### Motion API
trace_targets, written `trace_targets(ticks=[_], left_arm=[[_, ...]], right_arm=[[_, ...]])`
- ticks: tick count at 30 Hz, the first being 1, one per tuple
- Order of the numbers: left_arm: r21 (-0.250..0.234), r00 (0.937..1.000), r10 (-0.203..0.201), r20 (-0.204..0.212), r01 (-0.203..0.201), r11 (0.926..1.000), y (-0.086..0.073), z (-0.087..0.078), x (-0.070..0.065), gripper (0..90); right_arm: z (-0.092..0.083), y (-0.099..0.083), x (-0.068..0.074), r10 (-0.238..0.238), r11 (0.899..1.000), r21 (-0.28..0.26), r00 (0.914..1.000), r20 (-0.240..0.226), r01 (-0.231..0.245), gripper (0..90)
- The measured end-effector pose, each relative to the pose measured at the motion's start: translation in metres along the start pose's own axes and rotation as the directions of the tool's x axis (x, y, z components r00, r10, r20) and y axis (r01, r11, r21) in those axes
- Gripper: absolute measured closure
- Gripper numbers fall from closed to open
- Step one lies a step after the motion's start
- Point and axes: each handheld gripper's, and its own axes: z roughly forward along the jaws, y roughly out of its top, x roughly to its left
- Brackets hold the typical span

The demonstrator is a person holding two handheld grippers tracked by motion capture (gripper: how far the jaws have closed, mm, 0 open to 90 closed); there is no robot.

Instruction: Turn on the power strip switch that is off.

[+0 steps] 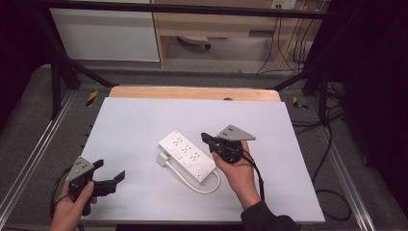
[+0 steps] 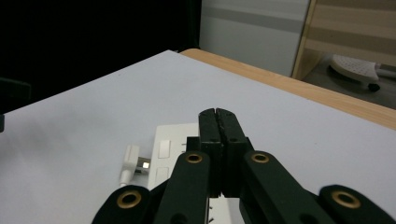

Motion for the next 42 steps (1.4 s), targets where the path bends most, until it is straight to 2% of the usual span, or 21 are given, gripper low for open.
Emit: trace_targets(ticks=[15,24,42], left_arm=[[0.005,1.0000,0.008,0.001,-0.008,0.9999,0.000,0.001,0.000,6.5],[0.008,1.0000,0.008,0.001,-0.008,0.9999,0.000,0.001,0.000,6.5],[0.008,1.0000,0.008,0.001,-0.008,0.9999,0.000,0.001,0.000,6.6]], right_arm=[[0.021,-0.005,0.009,0.017,0.999,0.032,0.9995,-0.027,-0.016,90.0],[0.034,-0.010,0.019,0.013,0.997,0.075,0.9989,-0.045,-0.009,90.0],[0.052,-0.022,0.027,0.027,0.988,0.155,0.9977,-0.062,-0.018,90.0]])
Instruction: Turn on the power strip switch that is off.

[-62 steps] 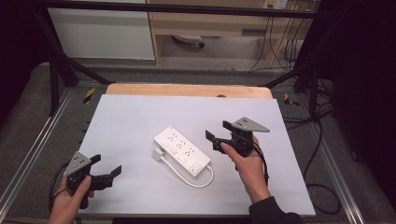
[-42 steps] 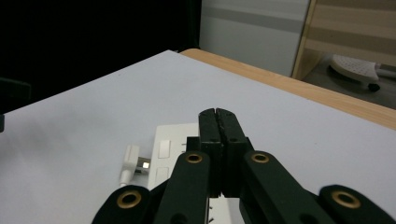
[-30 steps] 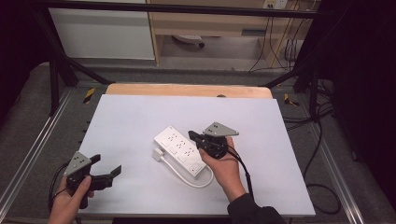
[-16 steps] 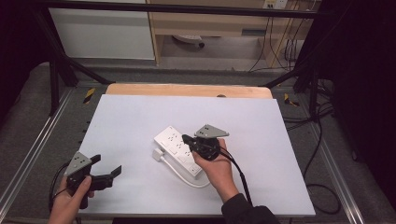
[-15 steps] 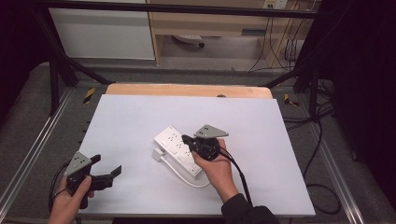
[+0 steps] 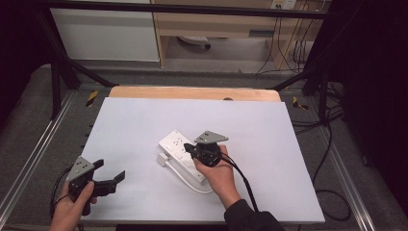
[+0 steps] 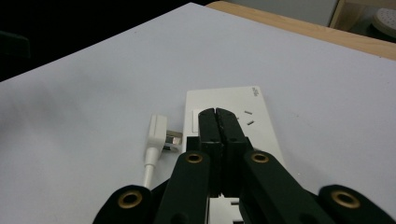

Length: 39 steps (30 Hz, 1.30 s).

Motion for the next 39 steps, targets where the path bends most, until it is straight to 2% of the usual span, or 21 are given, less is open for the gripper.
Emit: trace_targets(ticks=[8,28,39], left_arm=[[0.002,1.0000,0.001,0.001,-0.001,1.0000,0.000,0.000,0.000,6.6],[0.008,1.0000,0.006,0.004,-0.006,0.9999,0.000,0.001,-0.001,6.6],[0.013,0.9999,0.012,0.003,-0.012,0.9998,0.000,0.001,-0.001,6.7]], right_arm=[[0.009,-0.005,0.005,0.003,1.000,0.029,0.9999,-0.011,-0.002,90.0],[0.014,-0.010,0.007,0.021,0.998,0.063,0.9995,-0.025,-0.019,90.0],[0.022,-0.014,0.010,0.030,0.995,0.092,0.9993,-0.024,-0.027,90.0]])
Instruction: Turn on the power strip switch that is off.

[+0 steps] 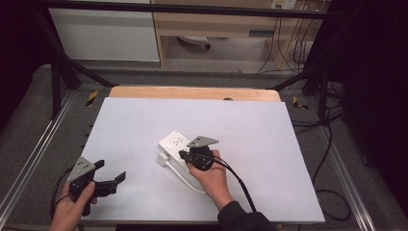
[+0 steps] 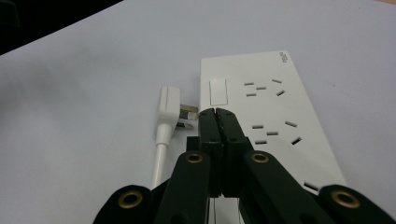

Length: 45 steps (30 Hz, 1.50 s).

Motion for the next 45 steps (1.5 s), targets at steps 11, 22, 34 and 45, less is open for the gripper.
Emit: trace_targets(ticks=[11,22,34,45], left_arm=[[0.010,0.9999,0.010,-0.001,-0.010,0.9999,0.000,0.000,-0.001,6.7],[0.017,0.9999,0.013,-0.002,-0.013,0.9998,-0.001,0.001,-0.001,6.7],[0.028,0.9999,0.017,-0.002,-0.016,0.9995,-0.001,0.002,-0.002,6.6],[0.030,0.9998,0.019,0.000,-0.019,0.9994,-0.001,0.002,-0.001,6.7]], right_arm=[[0.001,-0.001,0.001,-0.004,1.000,-0.003,1.0000,0.000,0.004,90.0],[0.003,-0.003,0.002,-0.008,1.000,0.006,1.0000,0.003,0.008,90.0],[0.007,-0.008,-0.001,0.011,1.000,0.019,0.9999,0.013,-0.012,90.0],[0.022,-0.006,-0.004,0.026,0.999,0.045,0.9993,0.026,-0.027,90.0]])
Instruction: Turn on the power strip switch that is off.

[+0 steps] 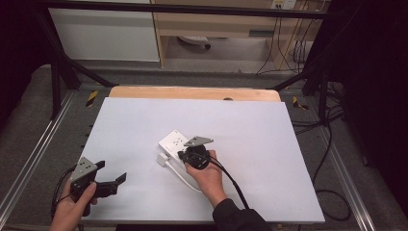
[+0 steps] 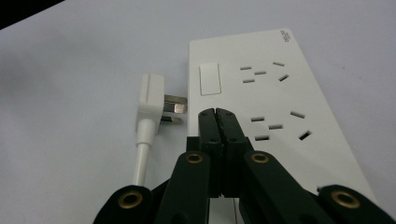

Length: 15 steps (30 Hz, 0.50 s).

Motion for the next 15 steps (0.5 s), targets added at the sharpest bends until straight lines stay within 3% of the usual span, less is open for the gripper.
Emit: trace_targets(ticks=[15], left_arm=[[0.003,1.0000,0.004,0.001,-0.004,1.0000,-0.0001,0.0006,-0.0008,6.7]], right_arm=[[0.0011,-0.0013,0.0015,-0.010,1.000,-0.011,0.9999,0.008,0.011,90.0]])
